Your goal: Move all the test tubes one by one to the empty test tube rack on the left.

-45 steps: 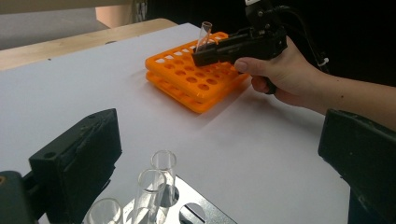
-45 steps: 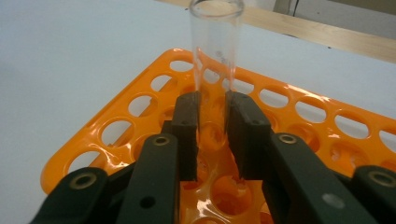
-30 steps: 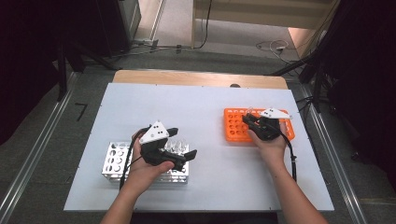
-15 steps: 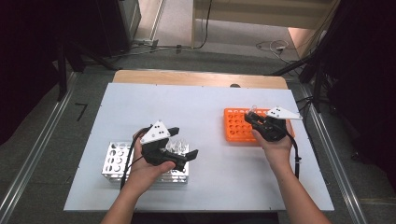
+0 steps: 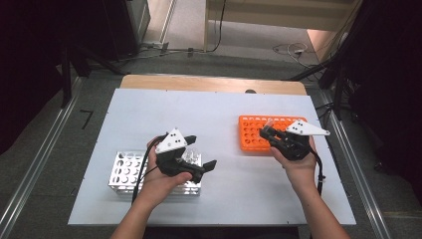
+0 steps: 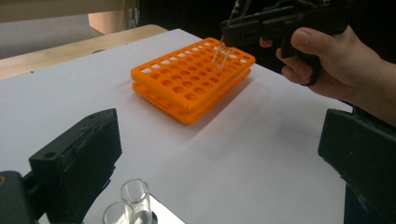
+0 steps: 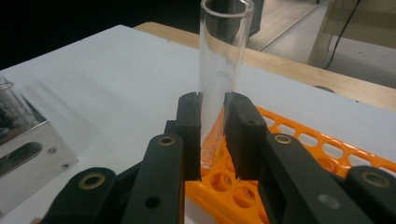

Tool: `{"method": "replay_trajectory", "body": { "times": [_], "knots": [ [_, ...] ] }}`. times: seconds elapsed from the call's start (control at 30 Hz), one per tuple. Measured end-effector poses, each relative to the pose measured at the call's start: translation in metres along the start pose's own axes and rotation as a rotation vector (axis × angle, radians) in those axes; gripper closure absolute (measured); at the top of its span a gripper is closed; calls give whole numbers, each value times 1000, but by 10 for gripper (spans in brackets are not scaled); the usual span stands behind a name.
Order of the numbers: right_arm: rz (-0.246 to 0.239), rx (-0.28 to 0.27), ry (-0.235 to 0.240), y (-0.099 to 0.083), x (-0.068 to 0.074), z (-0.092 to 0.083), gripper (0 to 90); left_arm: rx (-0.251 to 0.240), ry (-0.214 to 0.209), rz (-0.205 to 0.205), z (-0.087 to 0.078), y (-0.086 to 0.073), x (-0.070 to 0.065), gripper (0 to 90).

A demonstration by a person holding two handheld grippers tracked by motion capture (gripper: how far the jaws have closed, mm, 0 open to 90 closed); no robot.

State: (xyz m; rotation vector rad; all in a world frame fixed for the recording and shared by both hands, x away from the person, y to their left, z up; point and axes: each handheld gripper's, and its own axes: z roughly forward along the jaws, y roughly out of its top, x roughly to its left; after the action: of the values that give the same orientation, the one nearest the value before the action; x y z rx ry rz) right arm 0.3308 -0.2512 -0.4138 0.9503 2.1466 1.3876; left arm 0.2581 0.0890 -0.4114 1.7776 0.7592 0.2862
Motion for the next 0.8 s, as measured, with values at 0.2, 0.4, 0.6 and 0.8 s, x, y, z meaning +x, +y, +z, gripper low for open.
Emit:
{"method": "replay_trajectory", "body": {
  "times": [0.2,0.4,0.6,0.8],
  "knots": [
    [-15,11,33,-2,16,-8,744,3,-4,1,3,0,-3,0],
    [-24,28,51,-5,29,-13,743,11,-15,7,7,-1,-8,0],
    [-39,40,87,-8,40,-15,743,12,-21,12,9,-2,-12,0],
    [-61,49,127,-8,53,-13,743,16,-23,15,10,-2,-15,0]
  ]
}}
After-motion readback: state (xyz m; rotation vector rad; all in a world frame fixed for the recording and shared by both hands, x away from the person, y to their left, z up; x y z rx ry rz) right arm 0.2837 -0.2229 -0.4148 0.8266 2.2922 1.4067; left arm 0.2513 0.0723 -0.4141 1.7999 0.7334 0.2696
